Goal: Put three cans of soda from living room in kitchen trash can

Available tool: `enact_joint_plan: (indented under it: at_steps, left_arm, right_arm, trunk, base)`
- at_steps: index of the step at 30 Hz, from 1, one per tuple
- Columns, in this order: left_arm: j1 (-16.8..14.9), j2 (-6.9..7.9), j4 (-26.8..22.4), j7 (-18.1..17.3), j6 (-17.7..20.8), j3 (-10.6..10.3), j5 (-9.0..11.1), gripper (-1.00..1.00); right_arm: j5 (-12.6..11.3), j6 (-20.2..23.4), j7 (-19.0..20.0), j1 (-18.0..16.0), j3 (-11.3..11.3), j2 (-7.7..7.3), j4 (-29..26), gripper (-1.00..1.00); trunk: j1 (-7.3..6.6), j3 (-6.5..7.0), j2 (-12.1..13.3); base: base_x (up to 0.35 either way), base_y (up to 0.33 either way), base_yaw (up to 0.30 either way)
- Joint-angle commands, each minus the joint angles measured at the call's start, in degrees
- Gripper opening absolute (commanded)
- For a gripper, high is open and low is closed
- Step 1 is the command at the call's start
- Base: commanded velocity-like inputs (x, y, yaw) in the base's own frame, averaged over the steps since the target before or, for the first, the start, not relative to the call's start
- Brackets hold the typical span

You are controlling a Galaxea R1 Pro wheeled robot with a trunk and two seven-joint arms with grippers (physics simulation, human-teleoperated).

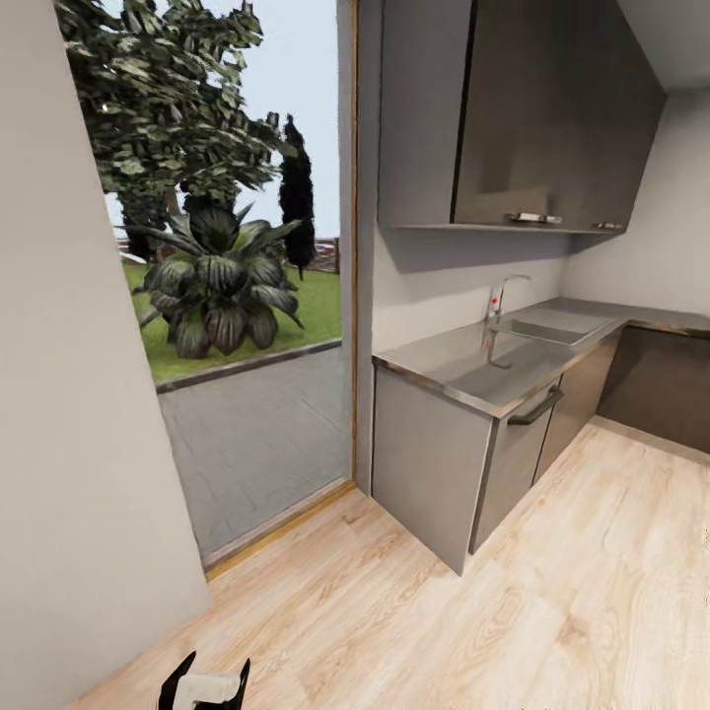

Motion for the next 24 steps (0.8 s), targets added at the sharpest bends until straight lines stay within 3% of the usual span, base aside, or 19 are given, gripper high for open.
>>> enact_joint_plan:
  at_steps: [1, 24]
  left_arm:
    - [0.0, 0.01, 0.0, 0.0, 0.0, 0.0, 0.0, 1.00]
    - [0.0, -0.02, 0.0, 0.0, 0.0, -0.1, -0.1, 1.00]
  right_arm:
    - [0.0, 0.0, 0.0, 0.0, -0.2, 0.00, 0.0, 1.00]
    - [0.0, 0.6, 0.0, -1.2, -0.9, -0.02, 0.3, 1.00]
  trunk:
    - [0.00, 0.05, 0.0]
    - [0.00, 0.40, 0.0]
  base:
    - [0.000, 0.000, -0.232]
    - [0.000, 0.000, -0.246]
